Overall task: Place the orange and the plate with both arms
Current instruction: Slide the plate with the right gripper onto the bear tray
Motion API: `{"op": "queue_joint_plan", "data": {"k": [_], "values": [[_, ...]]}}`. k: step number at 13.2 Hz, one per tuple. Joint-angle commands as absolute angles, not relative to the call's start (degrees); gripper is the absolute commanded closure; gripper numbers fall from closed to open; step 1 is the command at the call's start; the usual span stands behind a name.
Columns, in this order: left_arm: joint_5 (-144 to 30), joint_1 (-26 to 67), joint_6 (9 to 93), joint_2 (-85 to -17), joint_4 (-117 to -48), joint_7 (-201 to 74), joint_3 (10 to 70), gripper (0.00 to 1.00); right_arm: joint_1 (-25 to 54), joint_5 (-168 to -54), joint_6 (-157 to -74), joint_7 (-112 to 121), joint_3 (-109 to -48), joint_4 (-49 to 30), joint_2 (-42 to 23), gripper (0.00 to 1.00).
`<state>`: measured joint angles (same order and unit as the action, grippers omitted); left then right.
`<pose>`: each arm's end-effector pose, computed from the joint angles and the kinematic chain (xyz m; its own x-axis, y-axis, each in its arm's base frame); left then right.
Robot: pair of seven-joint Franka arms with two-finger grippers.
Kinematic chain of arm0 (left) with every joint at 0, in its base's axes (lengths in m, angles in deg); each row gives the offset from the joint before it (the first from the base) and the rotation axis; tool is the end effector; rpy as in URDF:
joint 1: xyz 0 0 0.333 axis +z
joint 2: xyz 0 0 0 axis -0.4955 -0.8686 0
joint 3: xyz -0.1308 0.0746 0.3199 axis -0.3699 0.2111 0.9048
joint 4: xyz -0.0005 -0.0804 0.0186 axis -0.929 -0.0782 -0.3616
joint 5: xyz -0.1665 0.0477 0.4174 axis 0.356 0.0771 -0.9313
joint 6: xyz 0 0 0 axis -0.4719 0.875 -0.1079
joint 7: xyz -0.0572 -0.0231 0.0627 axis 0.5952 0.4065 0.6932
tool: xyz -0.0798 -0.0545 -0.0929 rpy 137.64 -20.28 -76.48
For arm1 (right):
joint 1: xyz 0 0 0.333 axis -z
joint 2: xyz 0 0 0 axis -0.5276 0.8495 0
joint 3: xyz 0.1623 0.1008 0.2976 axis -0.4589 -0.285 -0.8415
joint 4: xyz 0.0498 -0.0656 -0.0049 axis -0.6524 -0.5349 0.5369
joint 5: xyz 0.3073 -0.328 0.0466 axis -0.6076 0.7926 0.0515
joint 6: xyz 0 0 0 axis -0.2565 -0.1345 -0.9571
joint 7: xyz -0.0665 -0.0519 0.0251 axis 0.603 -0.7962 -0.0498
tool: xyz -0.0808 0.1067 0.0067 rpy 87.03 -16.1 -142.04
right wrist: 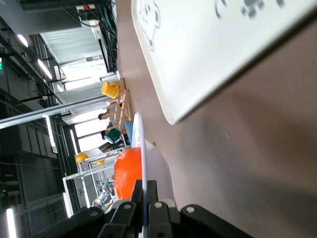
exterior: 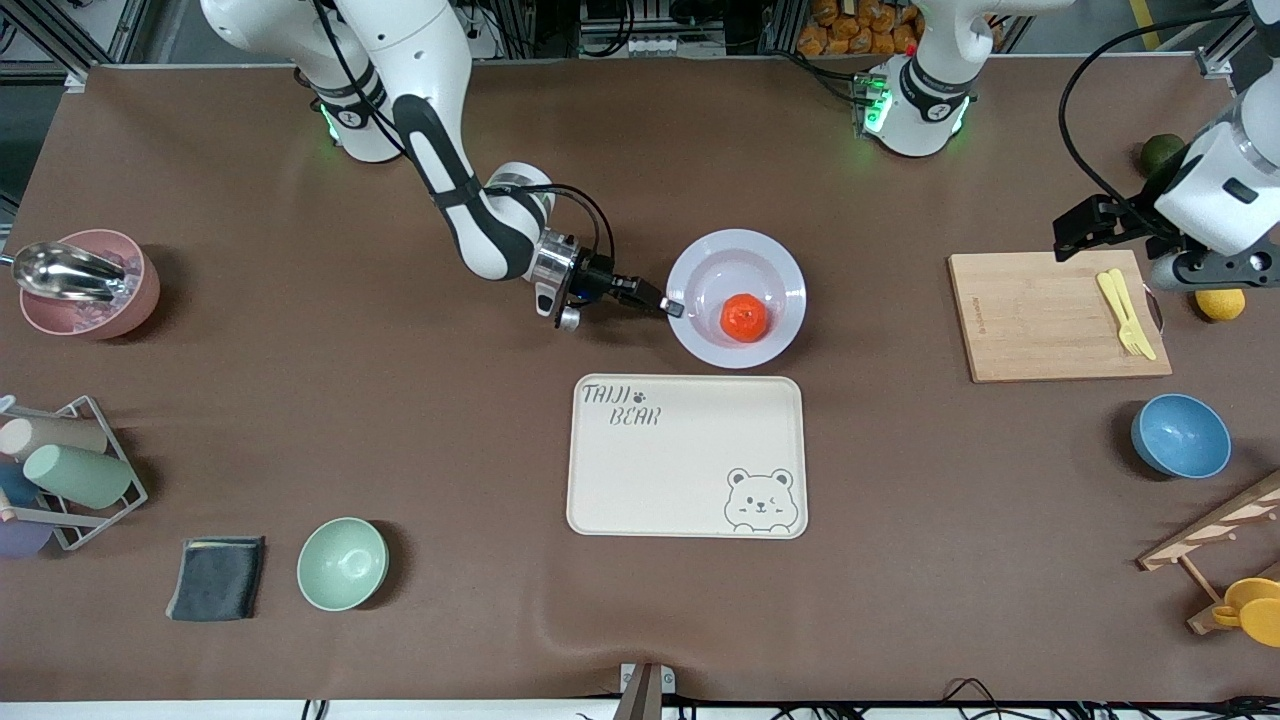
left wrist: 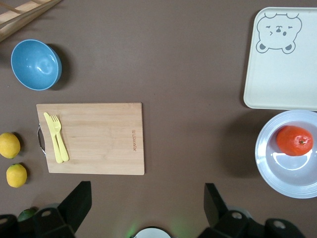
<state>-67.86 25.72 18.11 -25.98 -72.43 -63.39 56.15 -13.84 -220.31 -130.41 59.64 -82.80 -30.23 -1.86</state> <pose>0.6035 -0.0578 0.6273 0.9958 0.0131 -0.0908 0.0091 -0.9989 -0.0449 0.4442 0.4771 0.1331 0.9017 -0.3727 -0.2191 -0.2938 -0.1562 -0.9430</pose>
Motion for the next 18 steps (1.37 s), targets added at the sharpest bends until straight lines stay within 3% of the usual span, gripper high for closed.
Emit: {"op": "queue_joint_plan", "data": {"k": [1, 5, 9, 18], "values": [[-66.73, 25.93, 17.22, -26.0, -71.41, -64.78, 55.83, 0.0, -10.45, -224.79, -132.26, 60.51, -82.97, -27.72, -2.47, 1.0], [-66.3, 25.49, 18.36, -26.09, -70.0, -65.04, 55.21, 0.0, -6.23, -223.92, -141.48, 60.34, -82.97, -15.7, 4.28, 1.0], [-65.77, 26.02, 18.71, -26.17, -70.0, -65.13, 55.3, 0.0, -2.53, -221.19, -143.08, 60.43, -82.97, -3.65, 14.13, 1.0], [-65.59, 26.1, 19.41, -26.53, -70.0, -65.13, 55.47, 0.0, -2.43, -219.7, -145.18, 60.87, -82.88, -2.4, 16.7, 1.0]]}}
